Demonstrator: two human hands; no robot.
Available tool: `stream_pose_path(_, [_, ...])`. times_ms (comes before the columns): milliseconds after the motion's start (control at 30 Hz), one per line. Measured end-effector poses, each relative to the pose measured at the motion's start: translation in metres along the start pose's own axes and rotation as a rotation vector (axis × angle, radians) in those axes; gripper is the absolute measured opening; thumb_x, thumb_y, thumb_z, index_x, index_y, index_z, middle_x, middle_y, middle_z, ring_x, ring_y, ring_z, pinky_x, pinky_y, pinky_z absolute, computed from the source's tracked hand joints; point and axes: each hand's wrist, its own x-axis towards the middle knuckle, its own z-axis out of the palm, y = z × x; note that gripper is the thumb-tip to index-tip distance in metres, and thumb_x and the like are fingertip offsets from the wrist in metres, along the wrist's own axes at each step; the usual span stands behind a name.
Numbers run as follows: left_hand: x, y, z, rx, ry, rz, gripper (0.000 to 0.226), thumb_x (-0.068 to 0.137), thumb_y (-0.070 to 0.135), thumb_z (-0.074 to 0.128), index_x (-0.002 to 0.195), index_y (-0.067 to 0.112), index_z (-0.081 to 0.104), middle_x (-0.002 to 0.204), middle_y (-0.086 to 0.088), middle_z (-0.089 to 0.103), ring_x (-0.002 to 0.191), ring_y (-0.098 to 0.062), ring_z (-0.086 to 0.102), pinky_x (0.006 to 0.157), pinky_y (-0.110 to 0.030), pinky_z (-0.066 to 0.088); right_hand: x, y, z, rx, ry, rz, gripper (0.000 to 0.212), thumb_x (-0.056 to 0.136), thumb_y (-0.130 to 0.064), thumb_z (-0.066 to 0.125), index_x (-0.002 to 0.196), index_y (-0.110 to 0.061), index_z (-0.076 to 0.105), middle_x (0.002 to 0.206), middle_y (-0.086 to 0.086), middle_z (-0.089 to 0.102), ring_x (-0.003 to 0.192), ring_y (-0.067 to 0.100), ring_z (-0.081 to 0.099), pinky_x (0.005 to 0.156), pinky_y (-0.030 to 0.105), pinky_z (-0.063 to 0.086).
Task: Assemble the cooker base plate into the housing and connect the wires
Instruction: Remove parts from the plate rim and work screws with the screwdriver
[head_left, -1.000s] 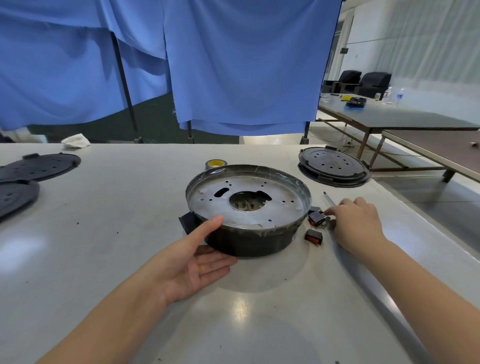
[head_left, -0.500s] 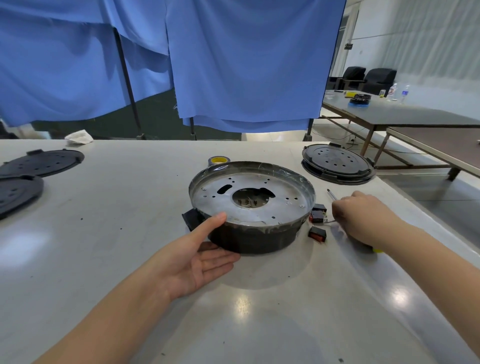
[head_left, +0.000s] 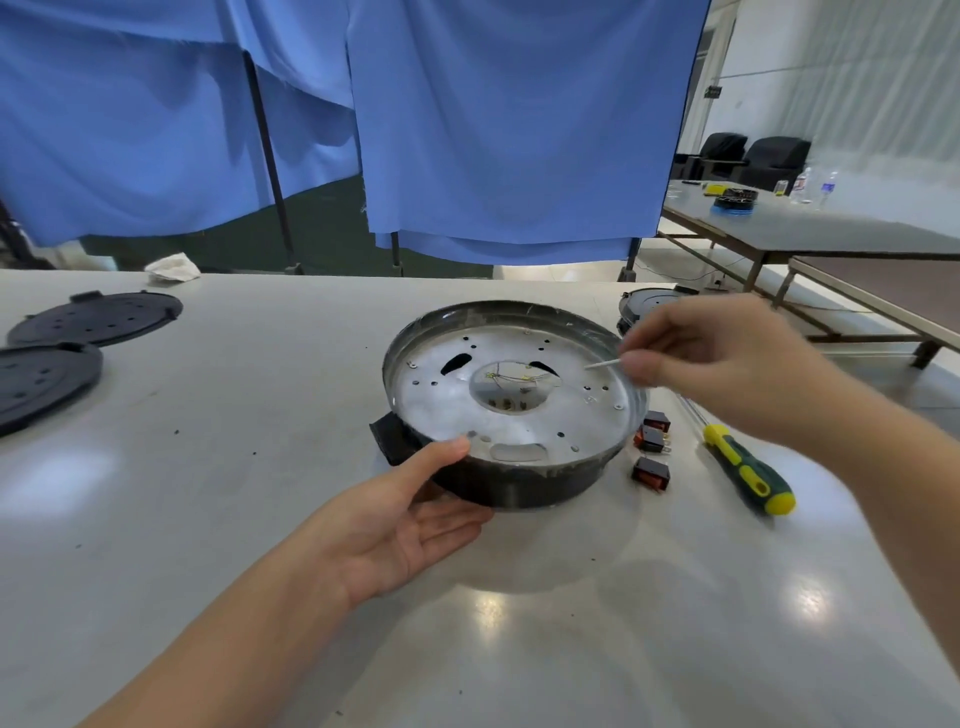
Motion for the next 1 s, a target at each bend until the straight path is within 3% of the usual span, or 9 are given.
stream_pose_path(133, [0.001, -0.002, 0.000, 0.032, 0.003, 0.085, 0.057, 0.049, 0.021, 0.081, 0.102, 0.002, 0.069, 0.102, -0.022, 0.073, 0.094, -0.029, 0.072, 0.080, -0.034, 0.057, 0.005, -0.012, 0.046, 0.256, -0.157, 0.041, 0.007, 0.082, -0.007, 0.072, 0.082, -0.014, 0.070, 0.072, 0.003, 0.073, 0.067, 0.010, 0.070, 0.070, 0.018, 0.055])
stream_pose_path(367, [-0.001, -0.001, -0.002, 0.050, -0.034, 0.149, 0.062, 0.049, 0.018, 0.078, 0.108, 0.001, 0.069, 0.109, -0.018, 0.072, 0.090, -0.022, 0.071, 0.085, -0.028, 0.057, 0.003, -0.003, 0.082, 0.414, -0.215, 0.136, 0.005, 0.082, -0.007, 0.072, 0.080, -0.012, 0.072, 0.071, 0.005, 0.073, 0.066, 0.011, 0.069, 0.067, 0.017, 0.054])
stream_pose_path(567, [-0.002, -0.001, -0.002, 0.046, -0.047, 0.152, 0.065, 0.051, 0.018, 0.078, 0.112, 0.000, 0.068, 0.111, -0.018, 0.071, 0.095, -0.023, 0.069, 0.086, -0.028, 0.056, 0.001, -0.001, 0.087, 0.372, -0.211, 0.159, 0.009, 0.081, -0.010, 0.074, 0.075, -0.017, 0.072, 0.073, 0.007, 0.074, 0.067, 0.008, 0.068, 0.069, 0.015, 0.054])
stream_pose_path(700, [-0.003, -0.001, -0.003, 0.063, -0.062, 0.160, 0.064, 0.049, 0.020, 0.079, 0.109, 0.002, 0.070, 0.110, -0.017, 0.072, 0.095, -0.021, 0.070, 0.086, -0.027, 0.056, 0.001, -0.004, 0.092, 0.327, -0.220, 0.147, 0.009, 0.081, -0.011, 0.074, 0.075, -0.017, 0.071, 0.070, 0.004, 0.070, 0.065, 0.010, 0.065, 0.071, 0.023, 0.055])
stream_pose_path(1000, [-0.003, 0.001, -0.002, 0.052, -0.069, 0.158, 0.053, 0.049, 0.019, 0.079, 0.100, 0.003, 0.072, 0.106, -0.017, 0.073, 0.091, -0.020, 0.072, 0.086, -0.028, 0.056, 0.003, -0.005, 0.095, 0.215, -0.243, 0.111, 0.008, 0.080, -0.014, 0.076, 0.075, -0.018, 0.071, 0.060, -0.007, 0.065, 0.058, 0.003, 0.059, 0.062, 0.020, 0.050])
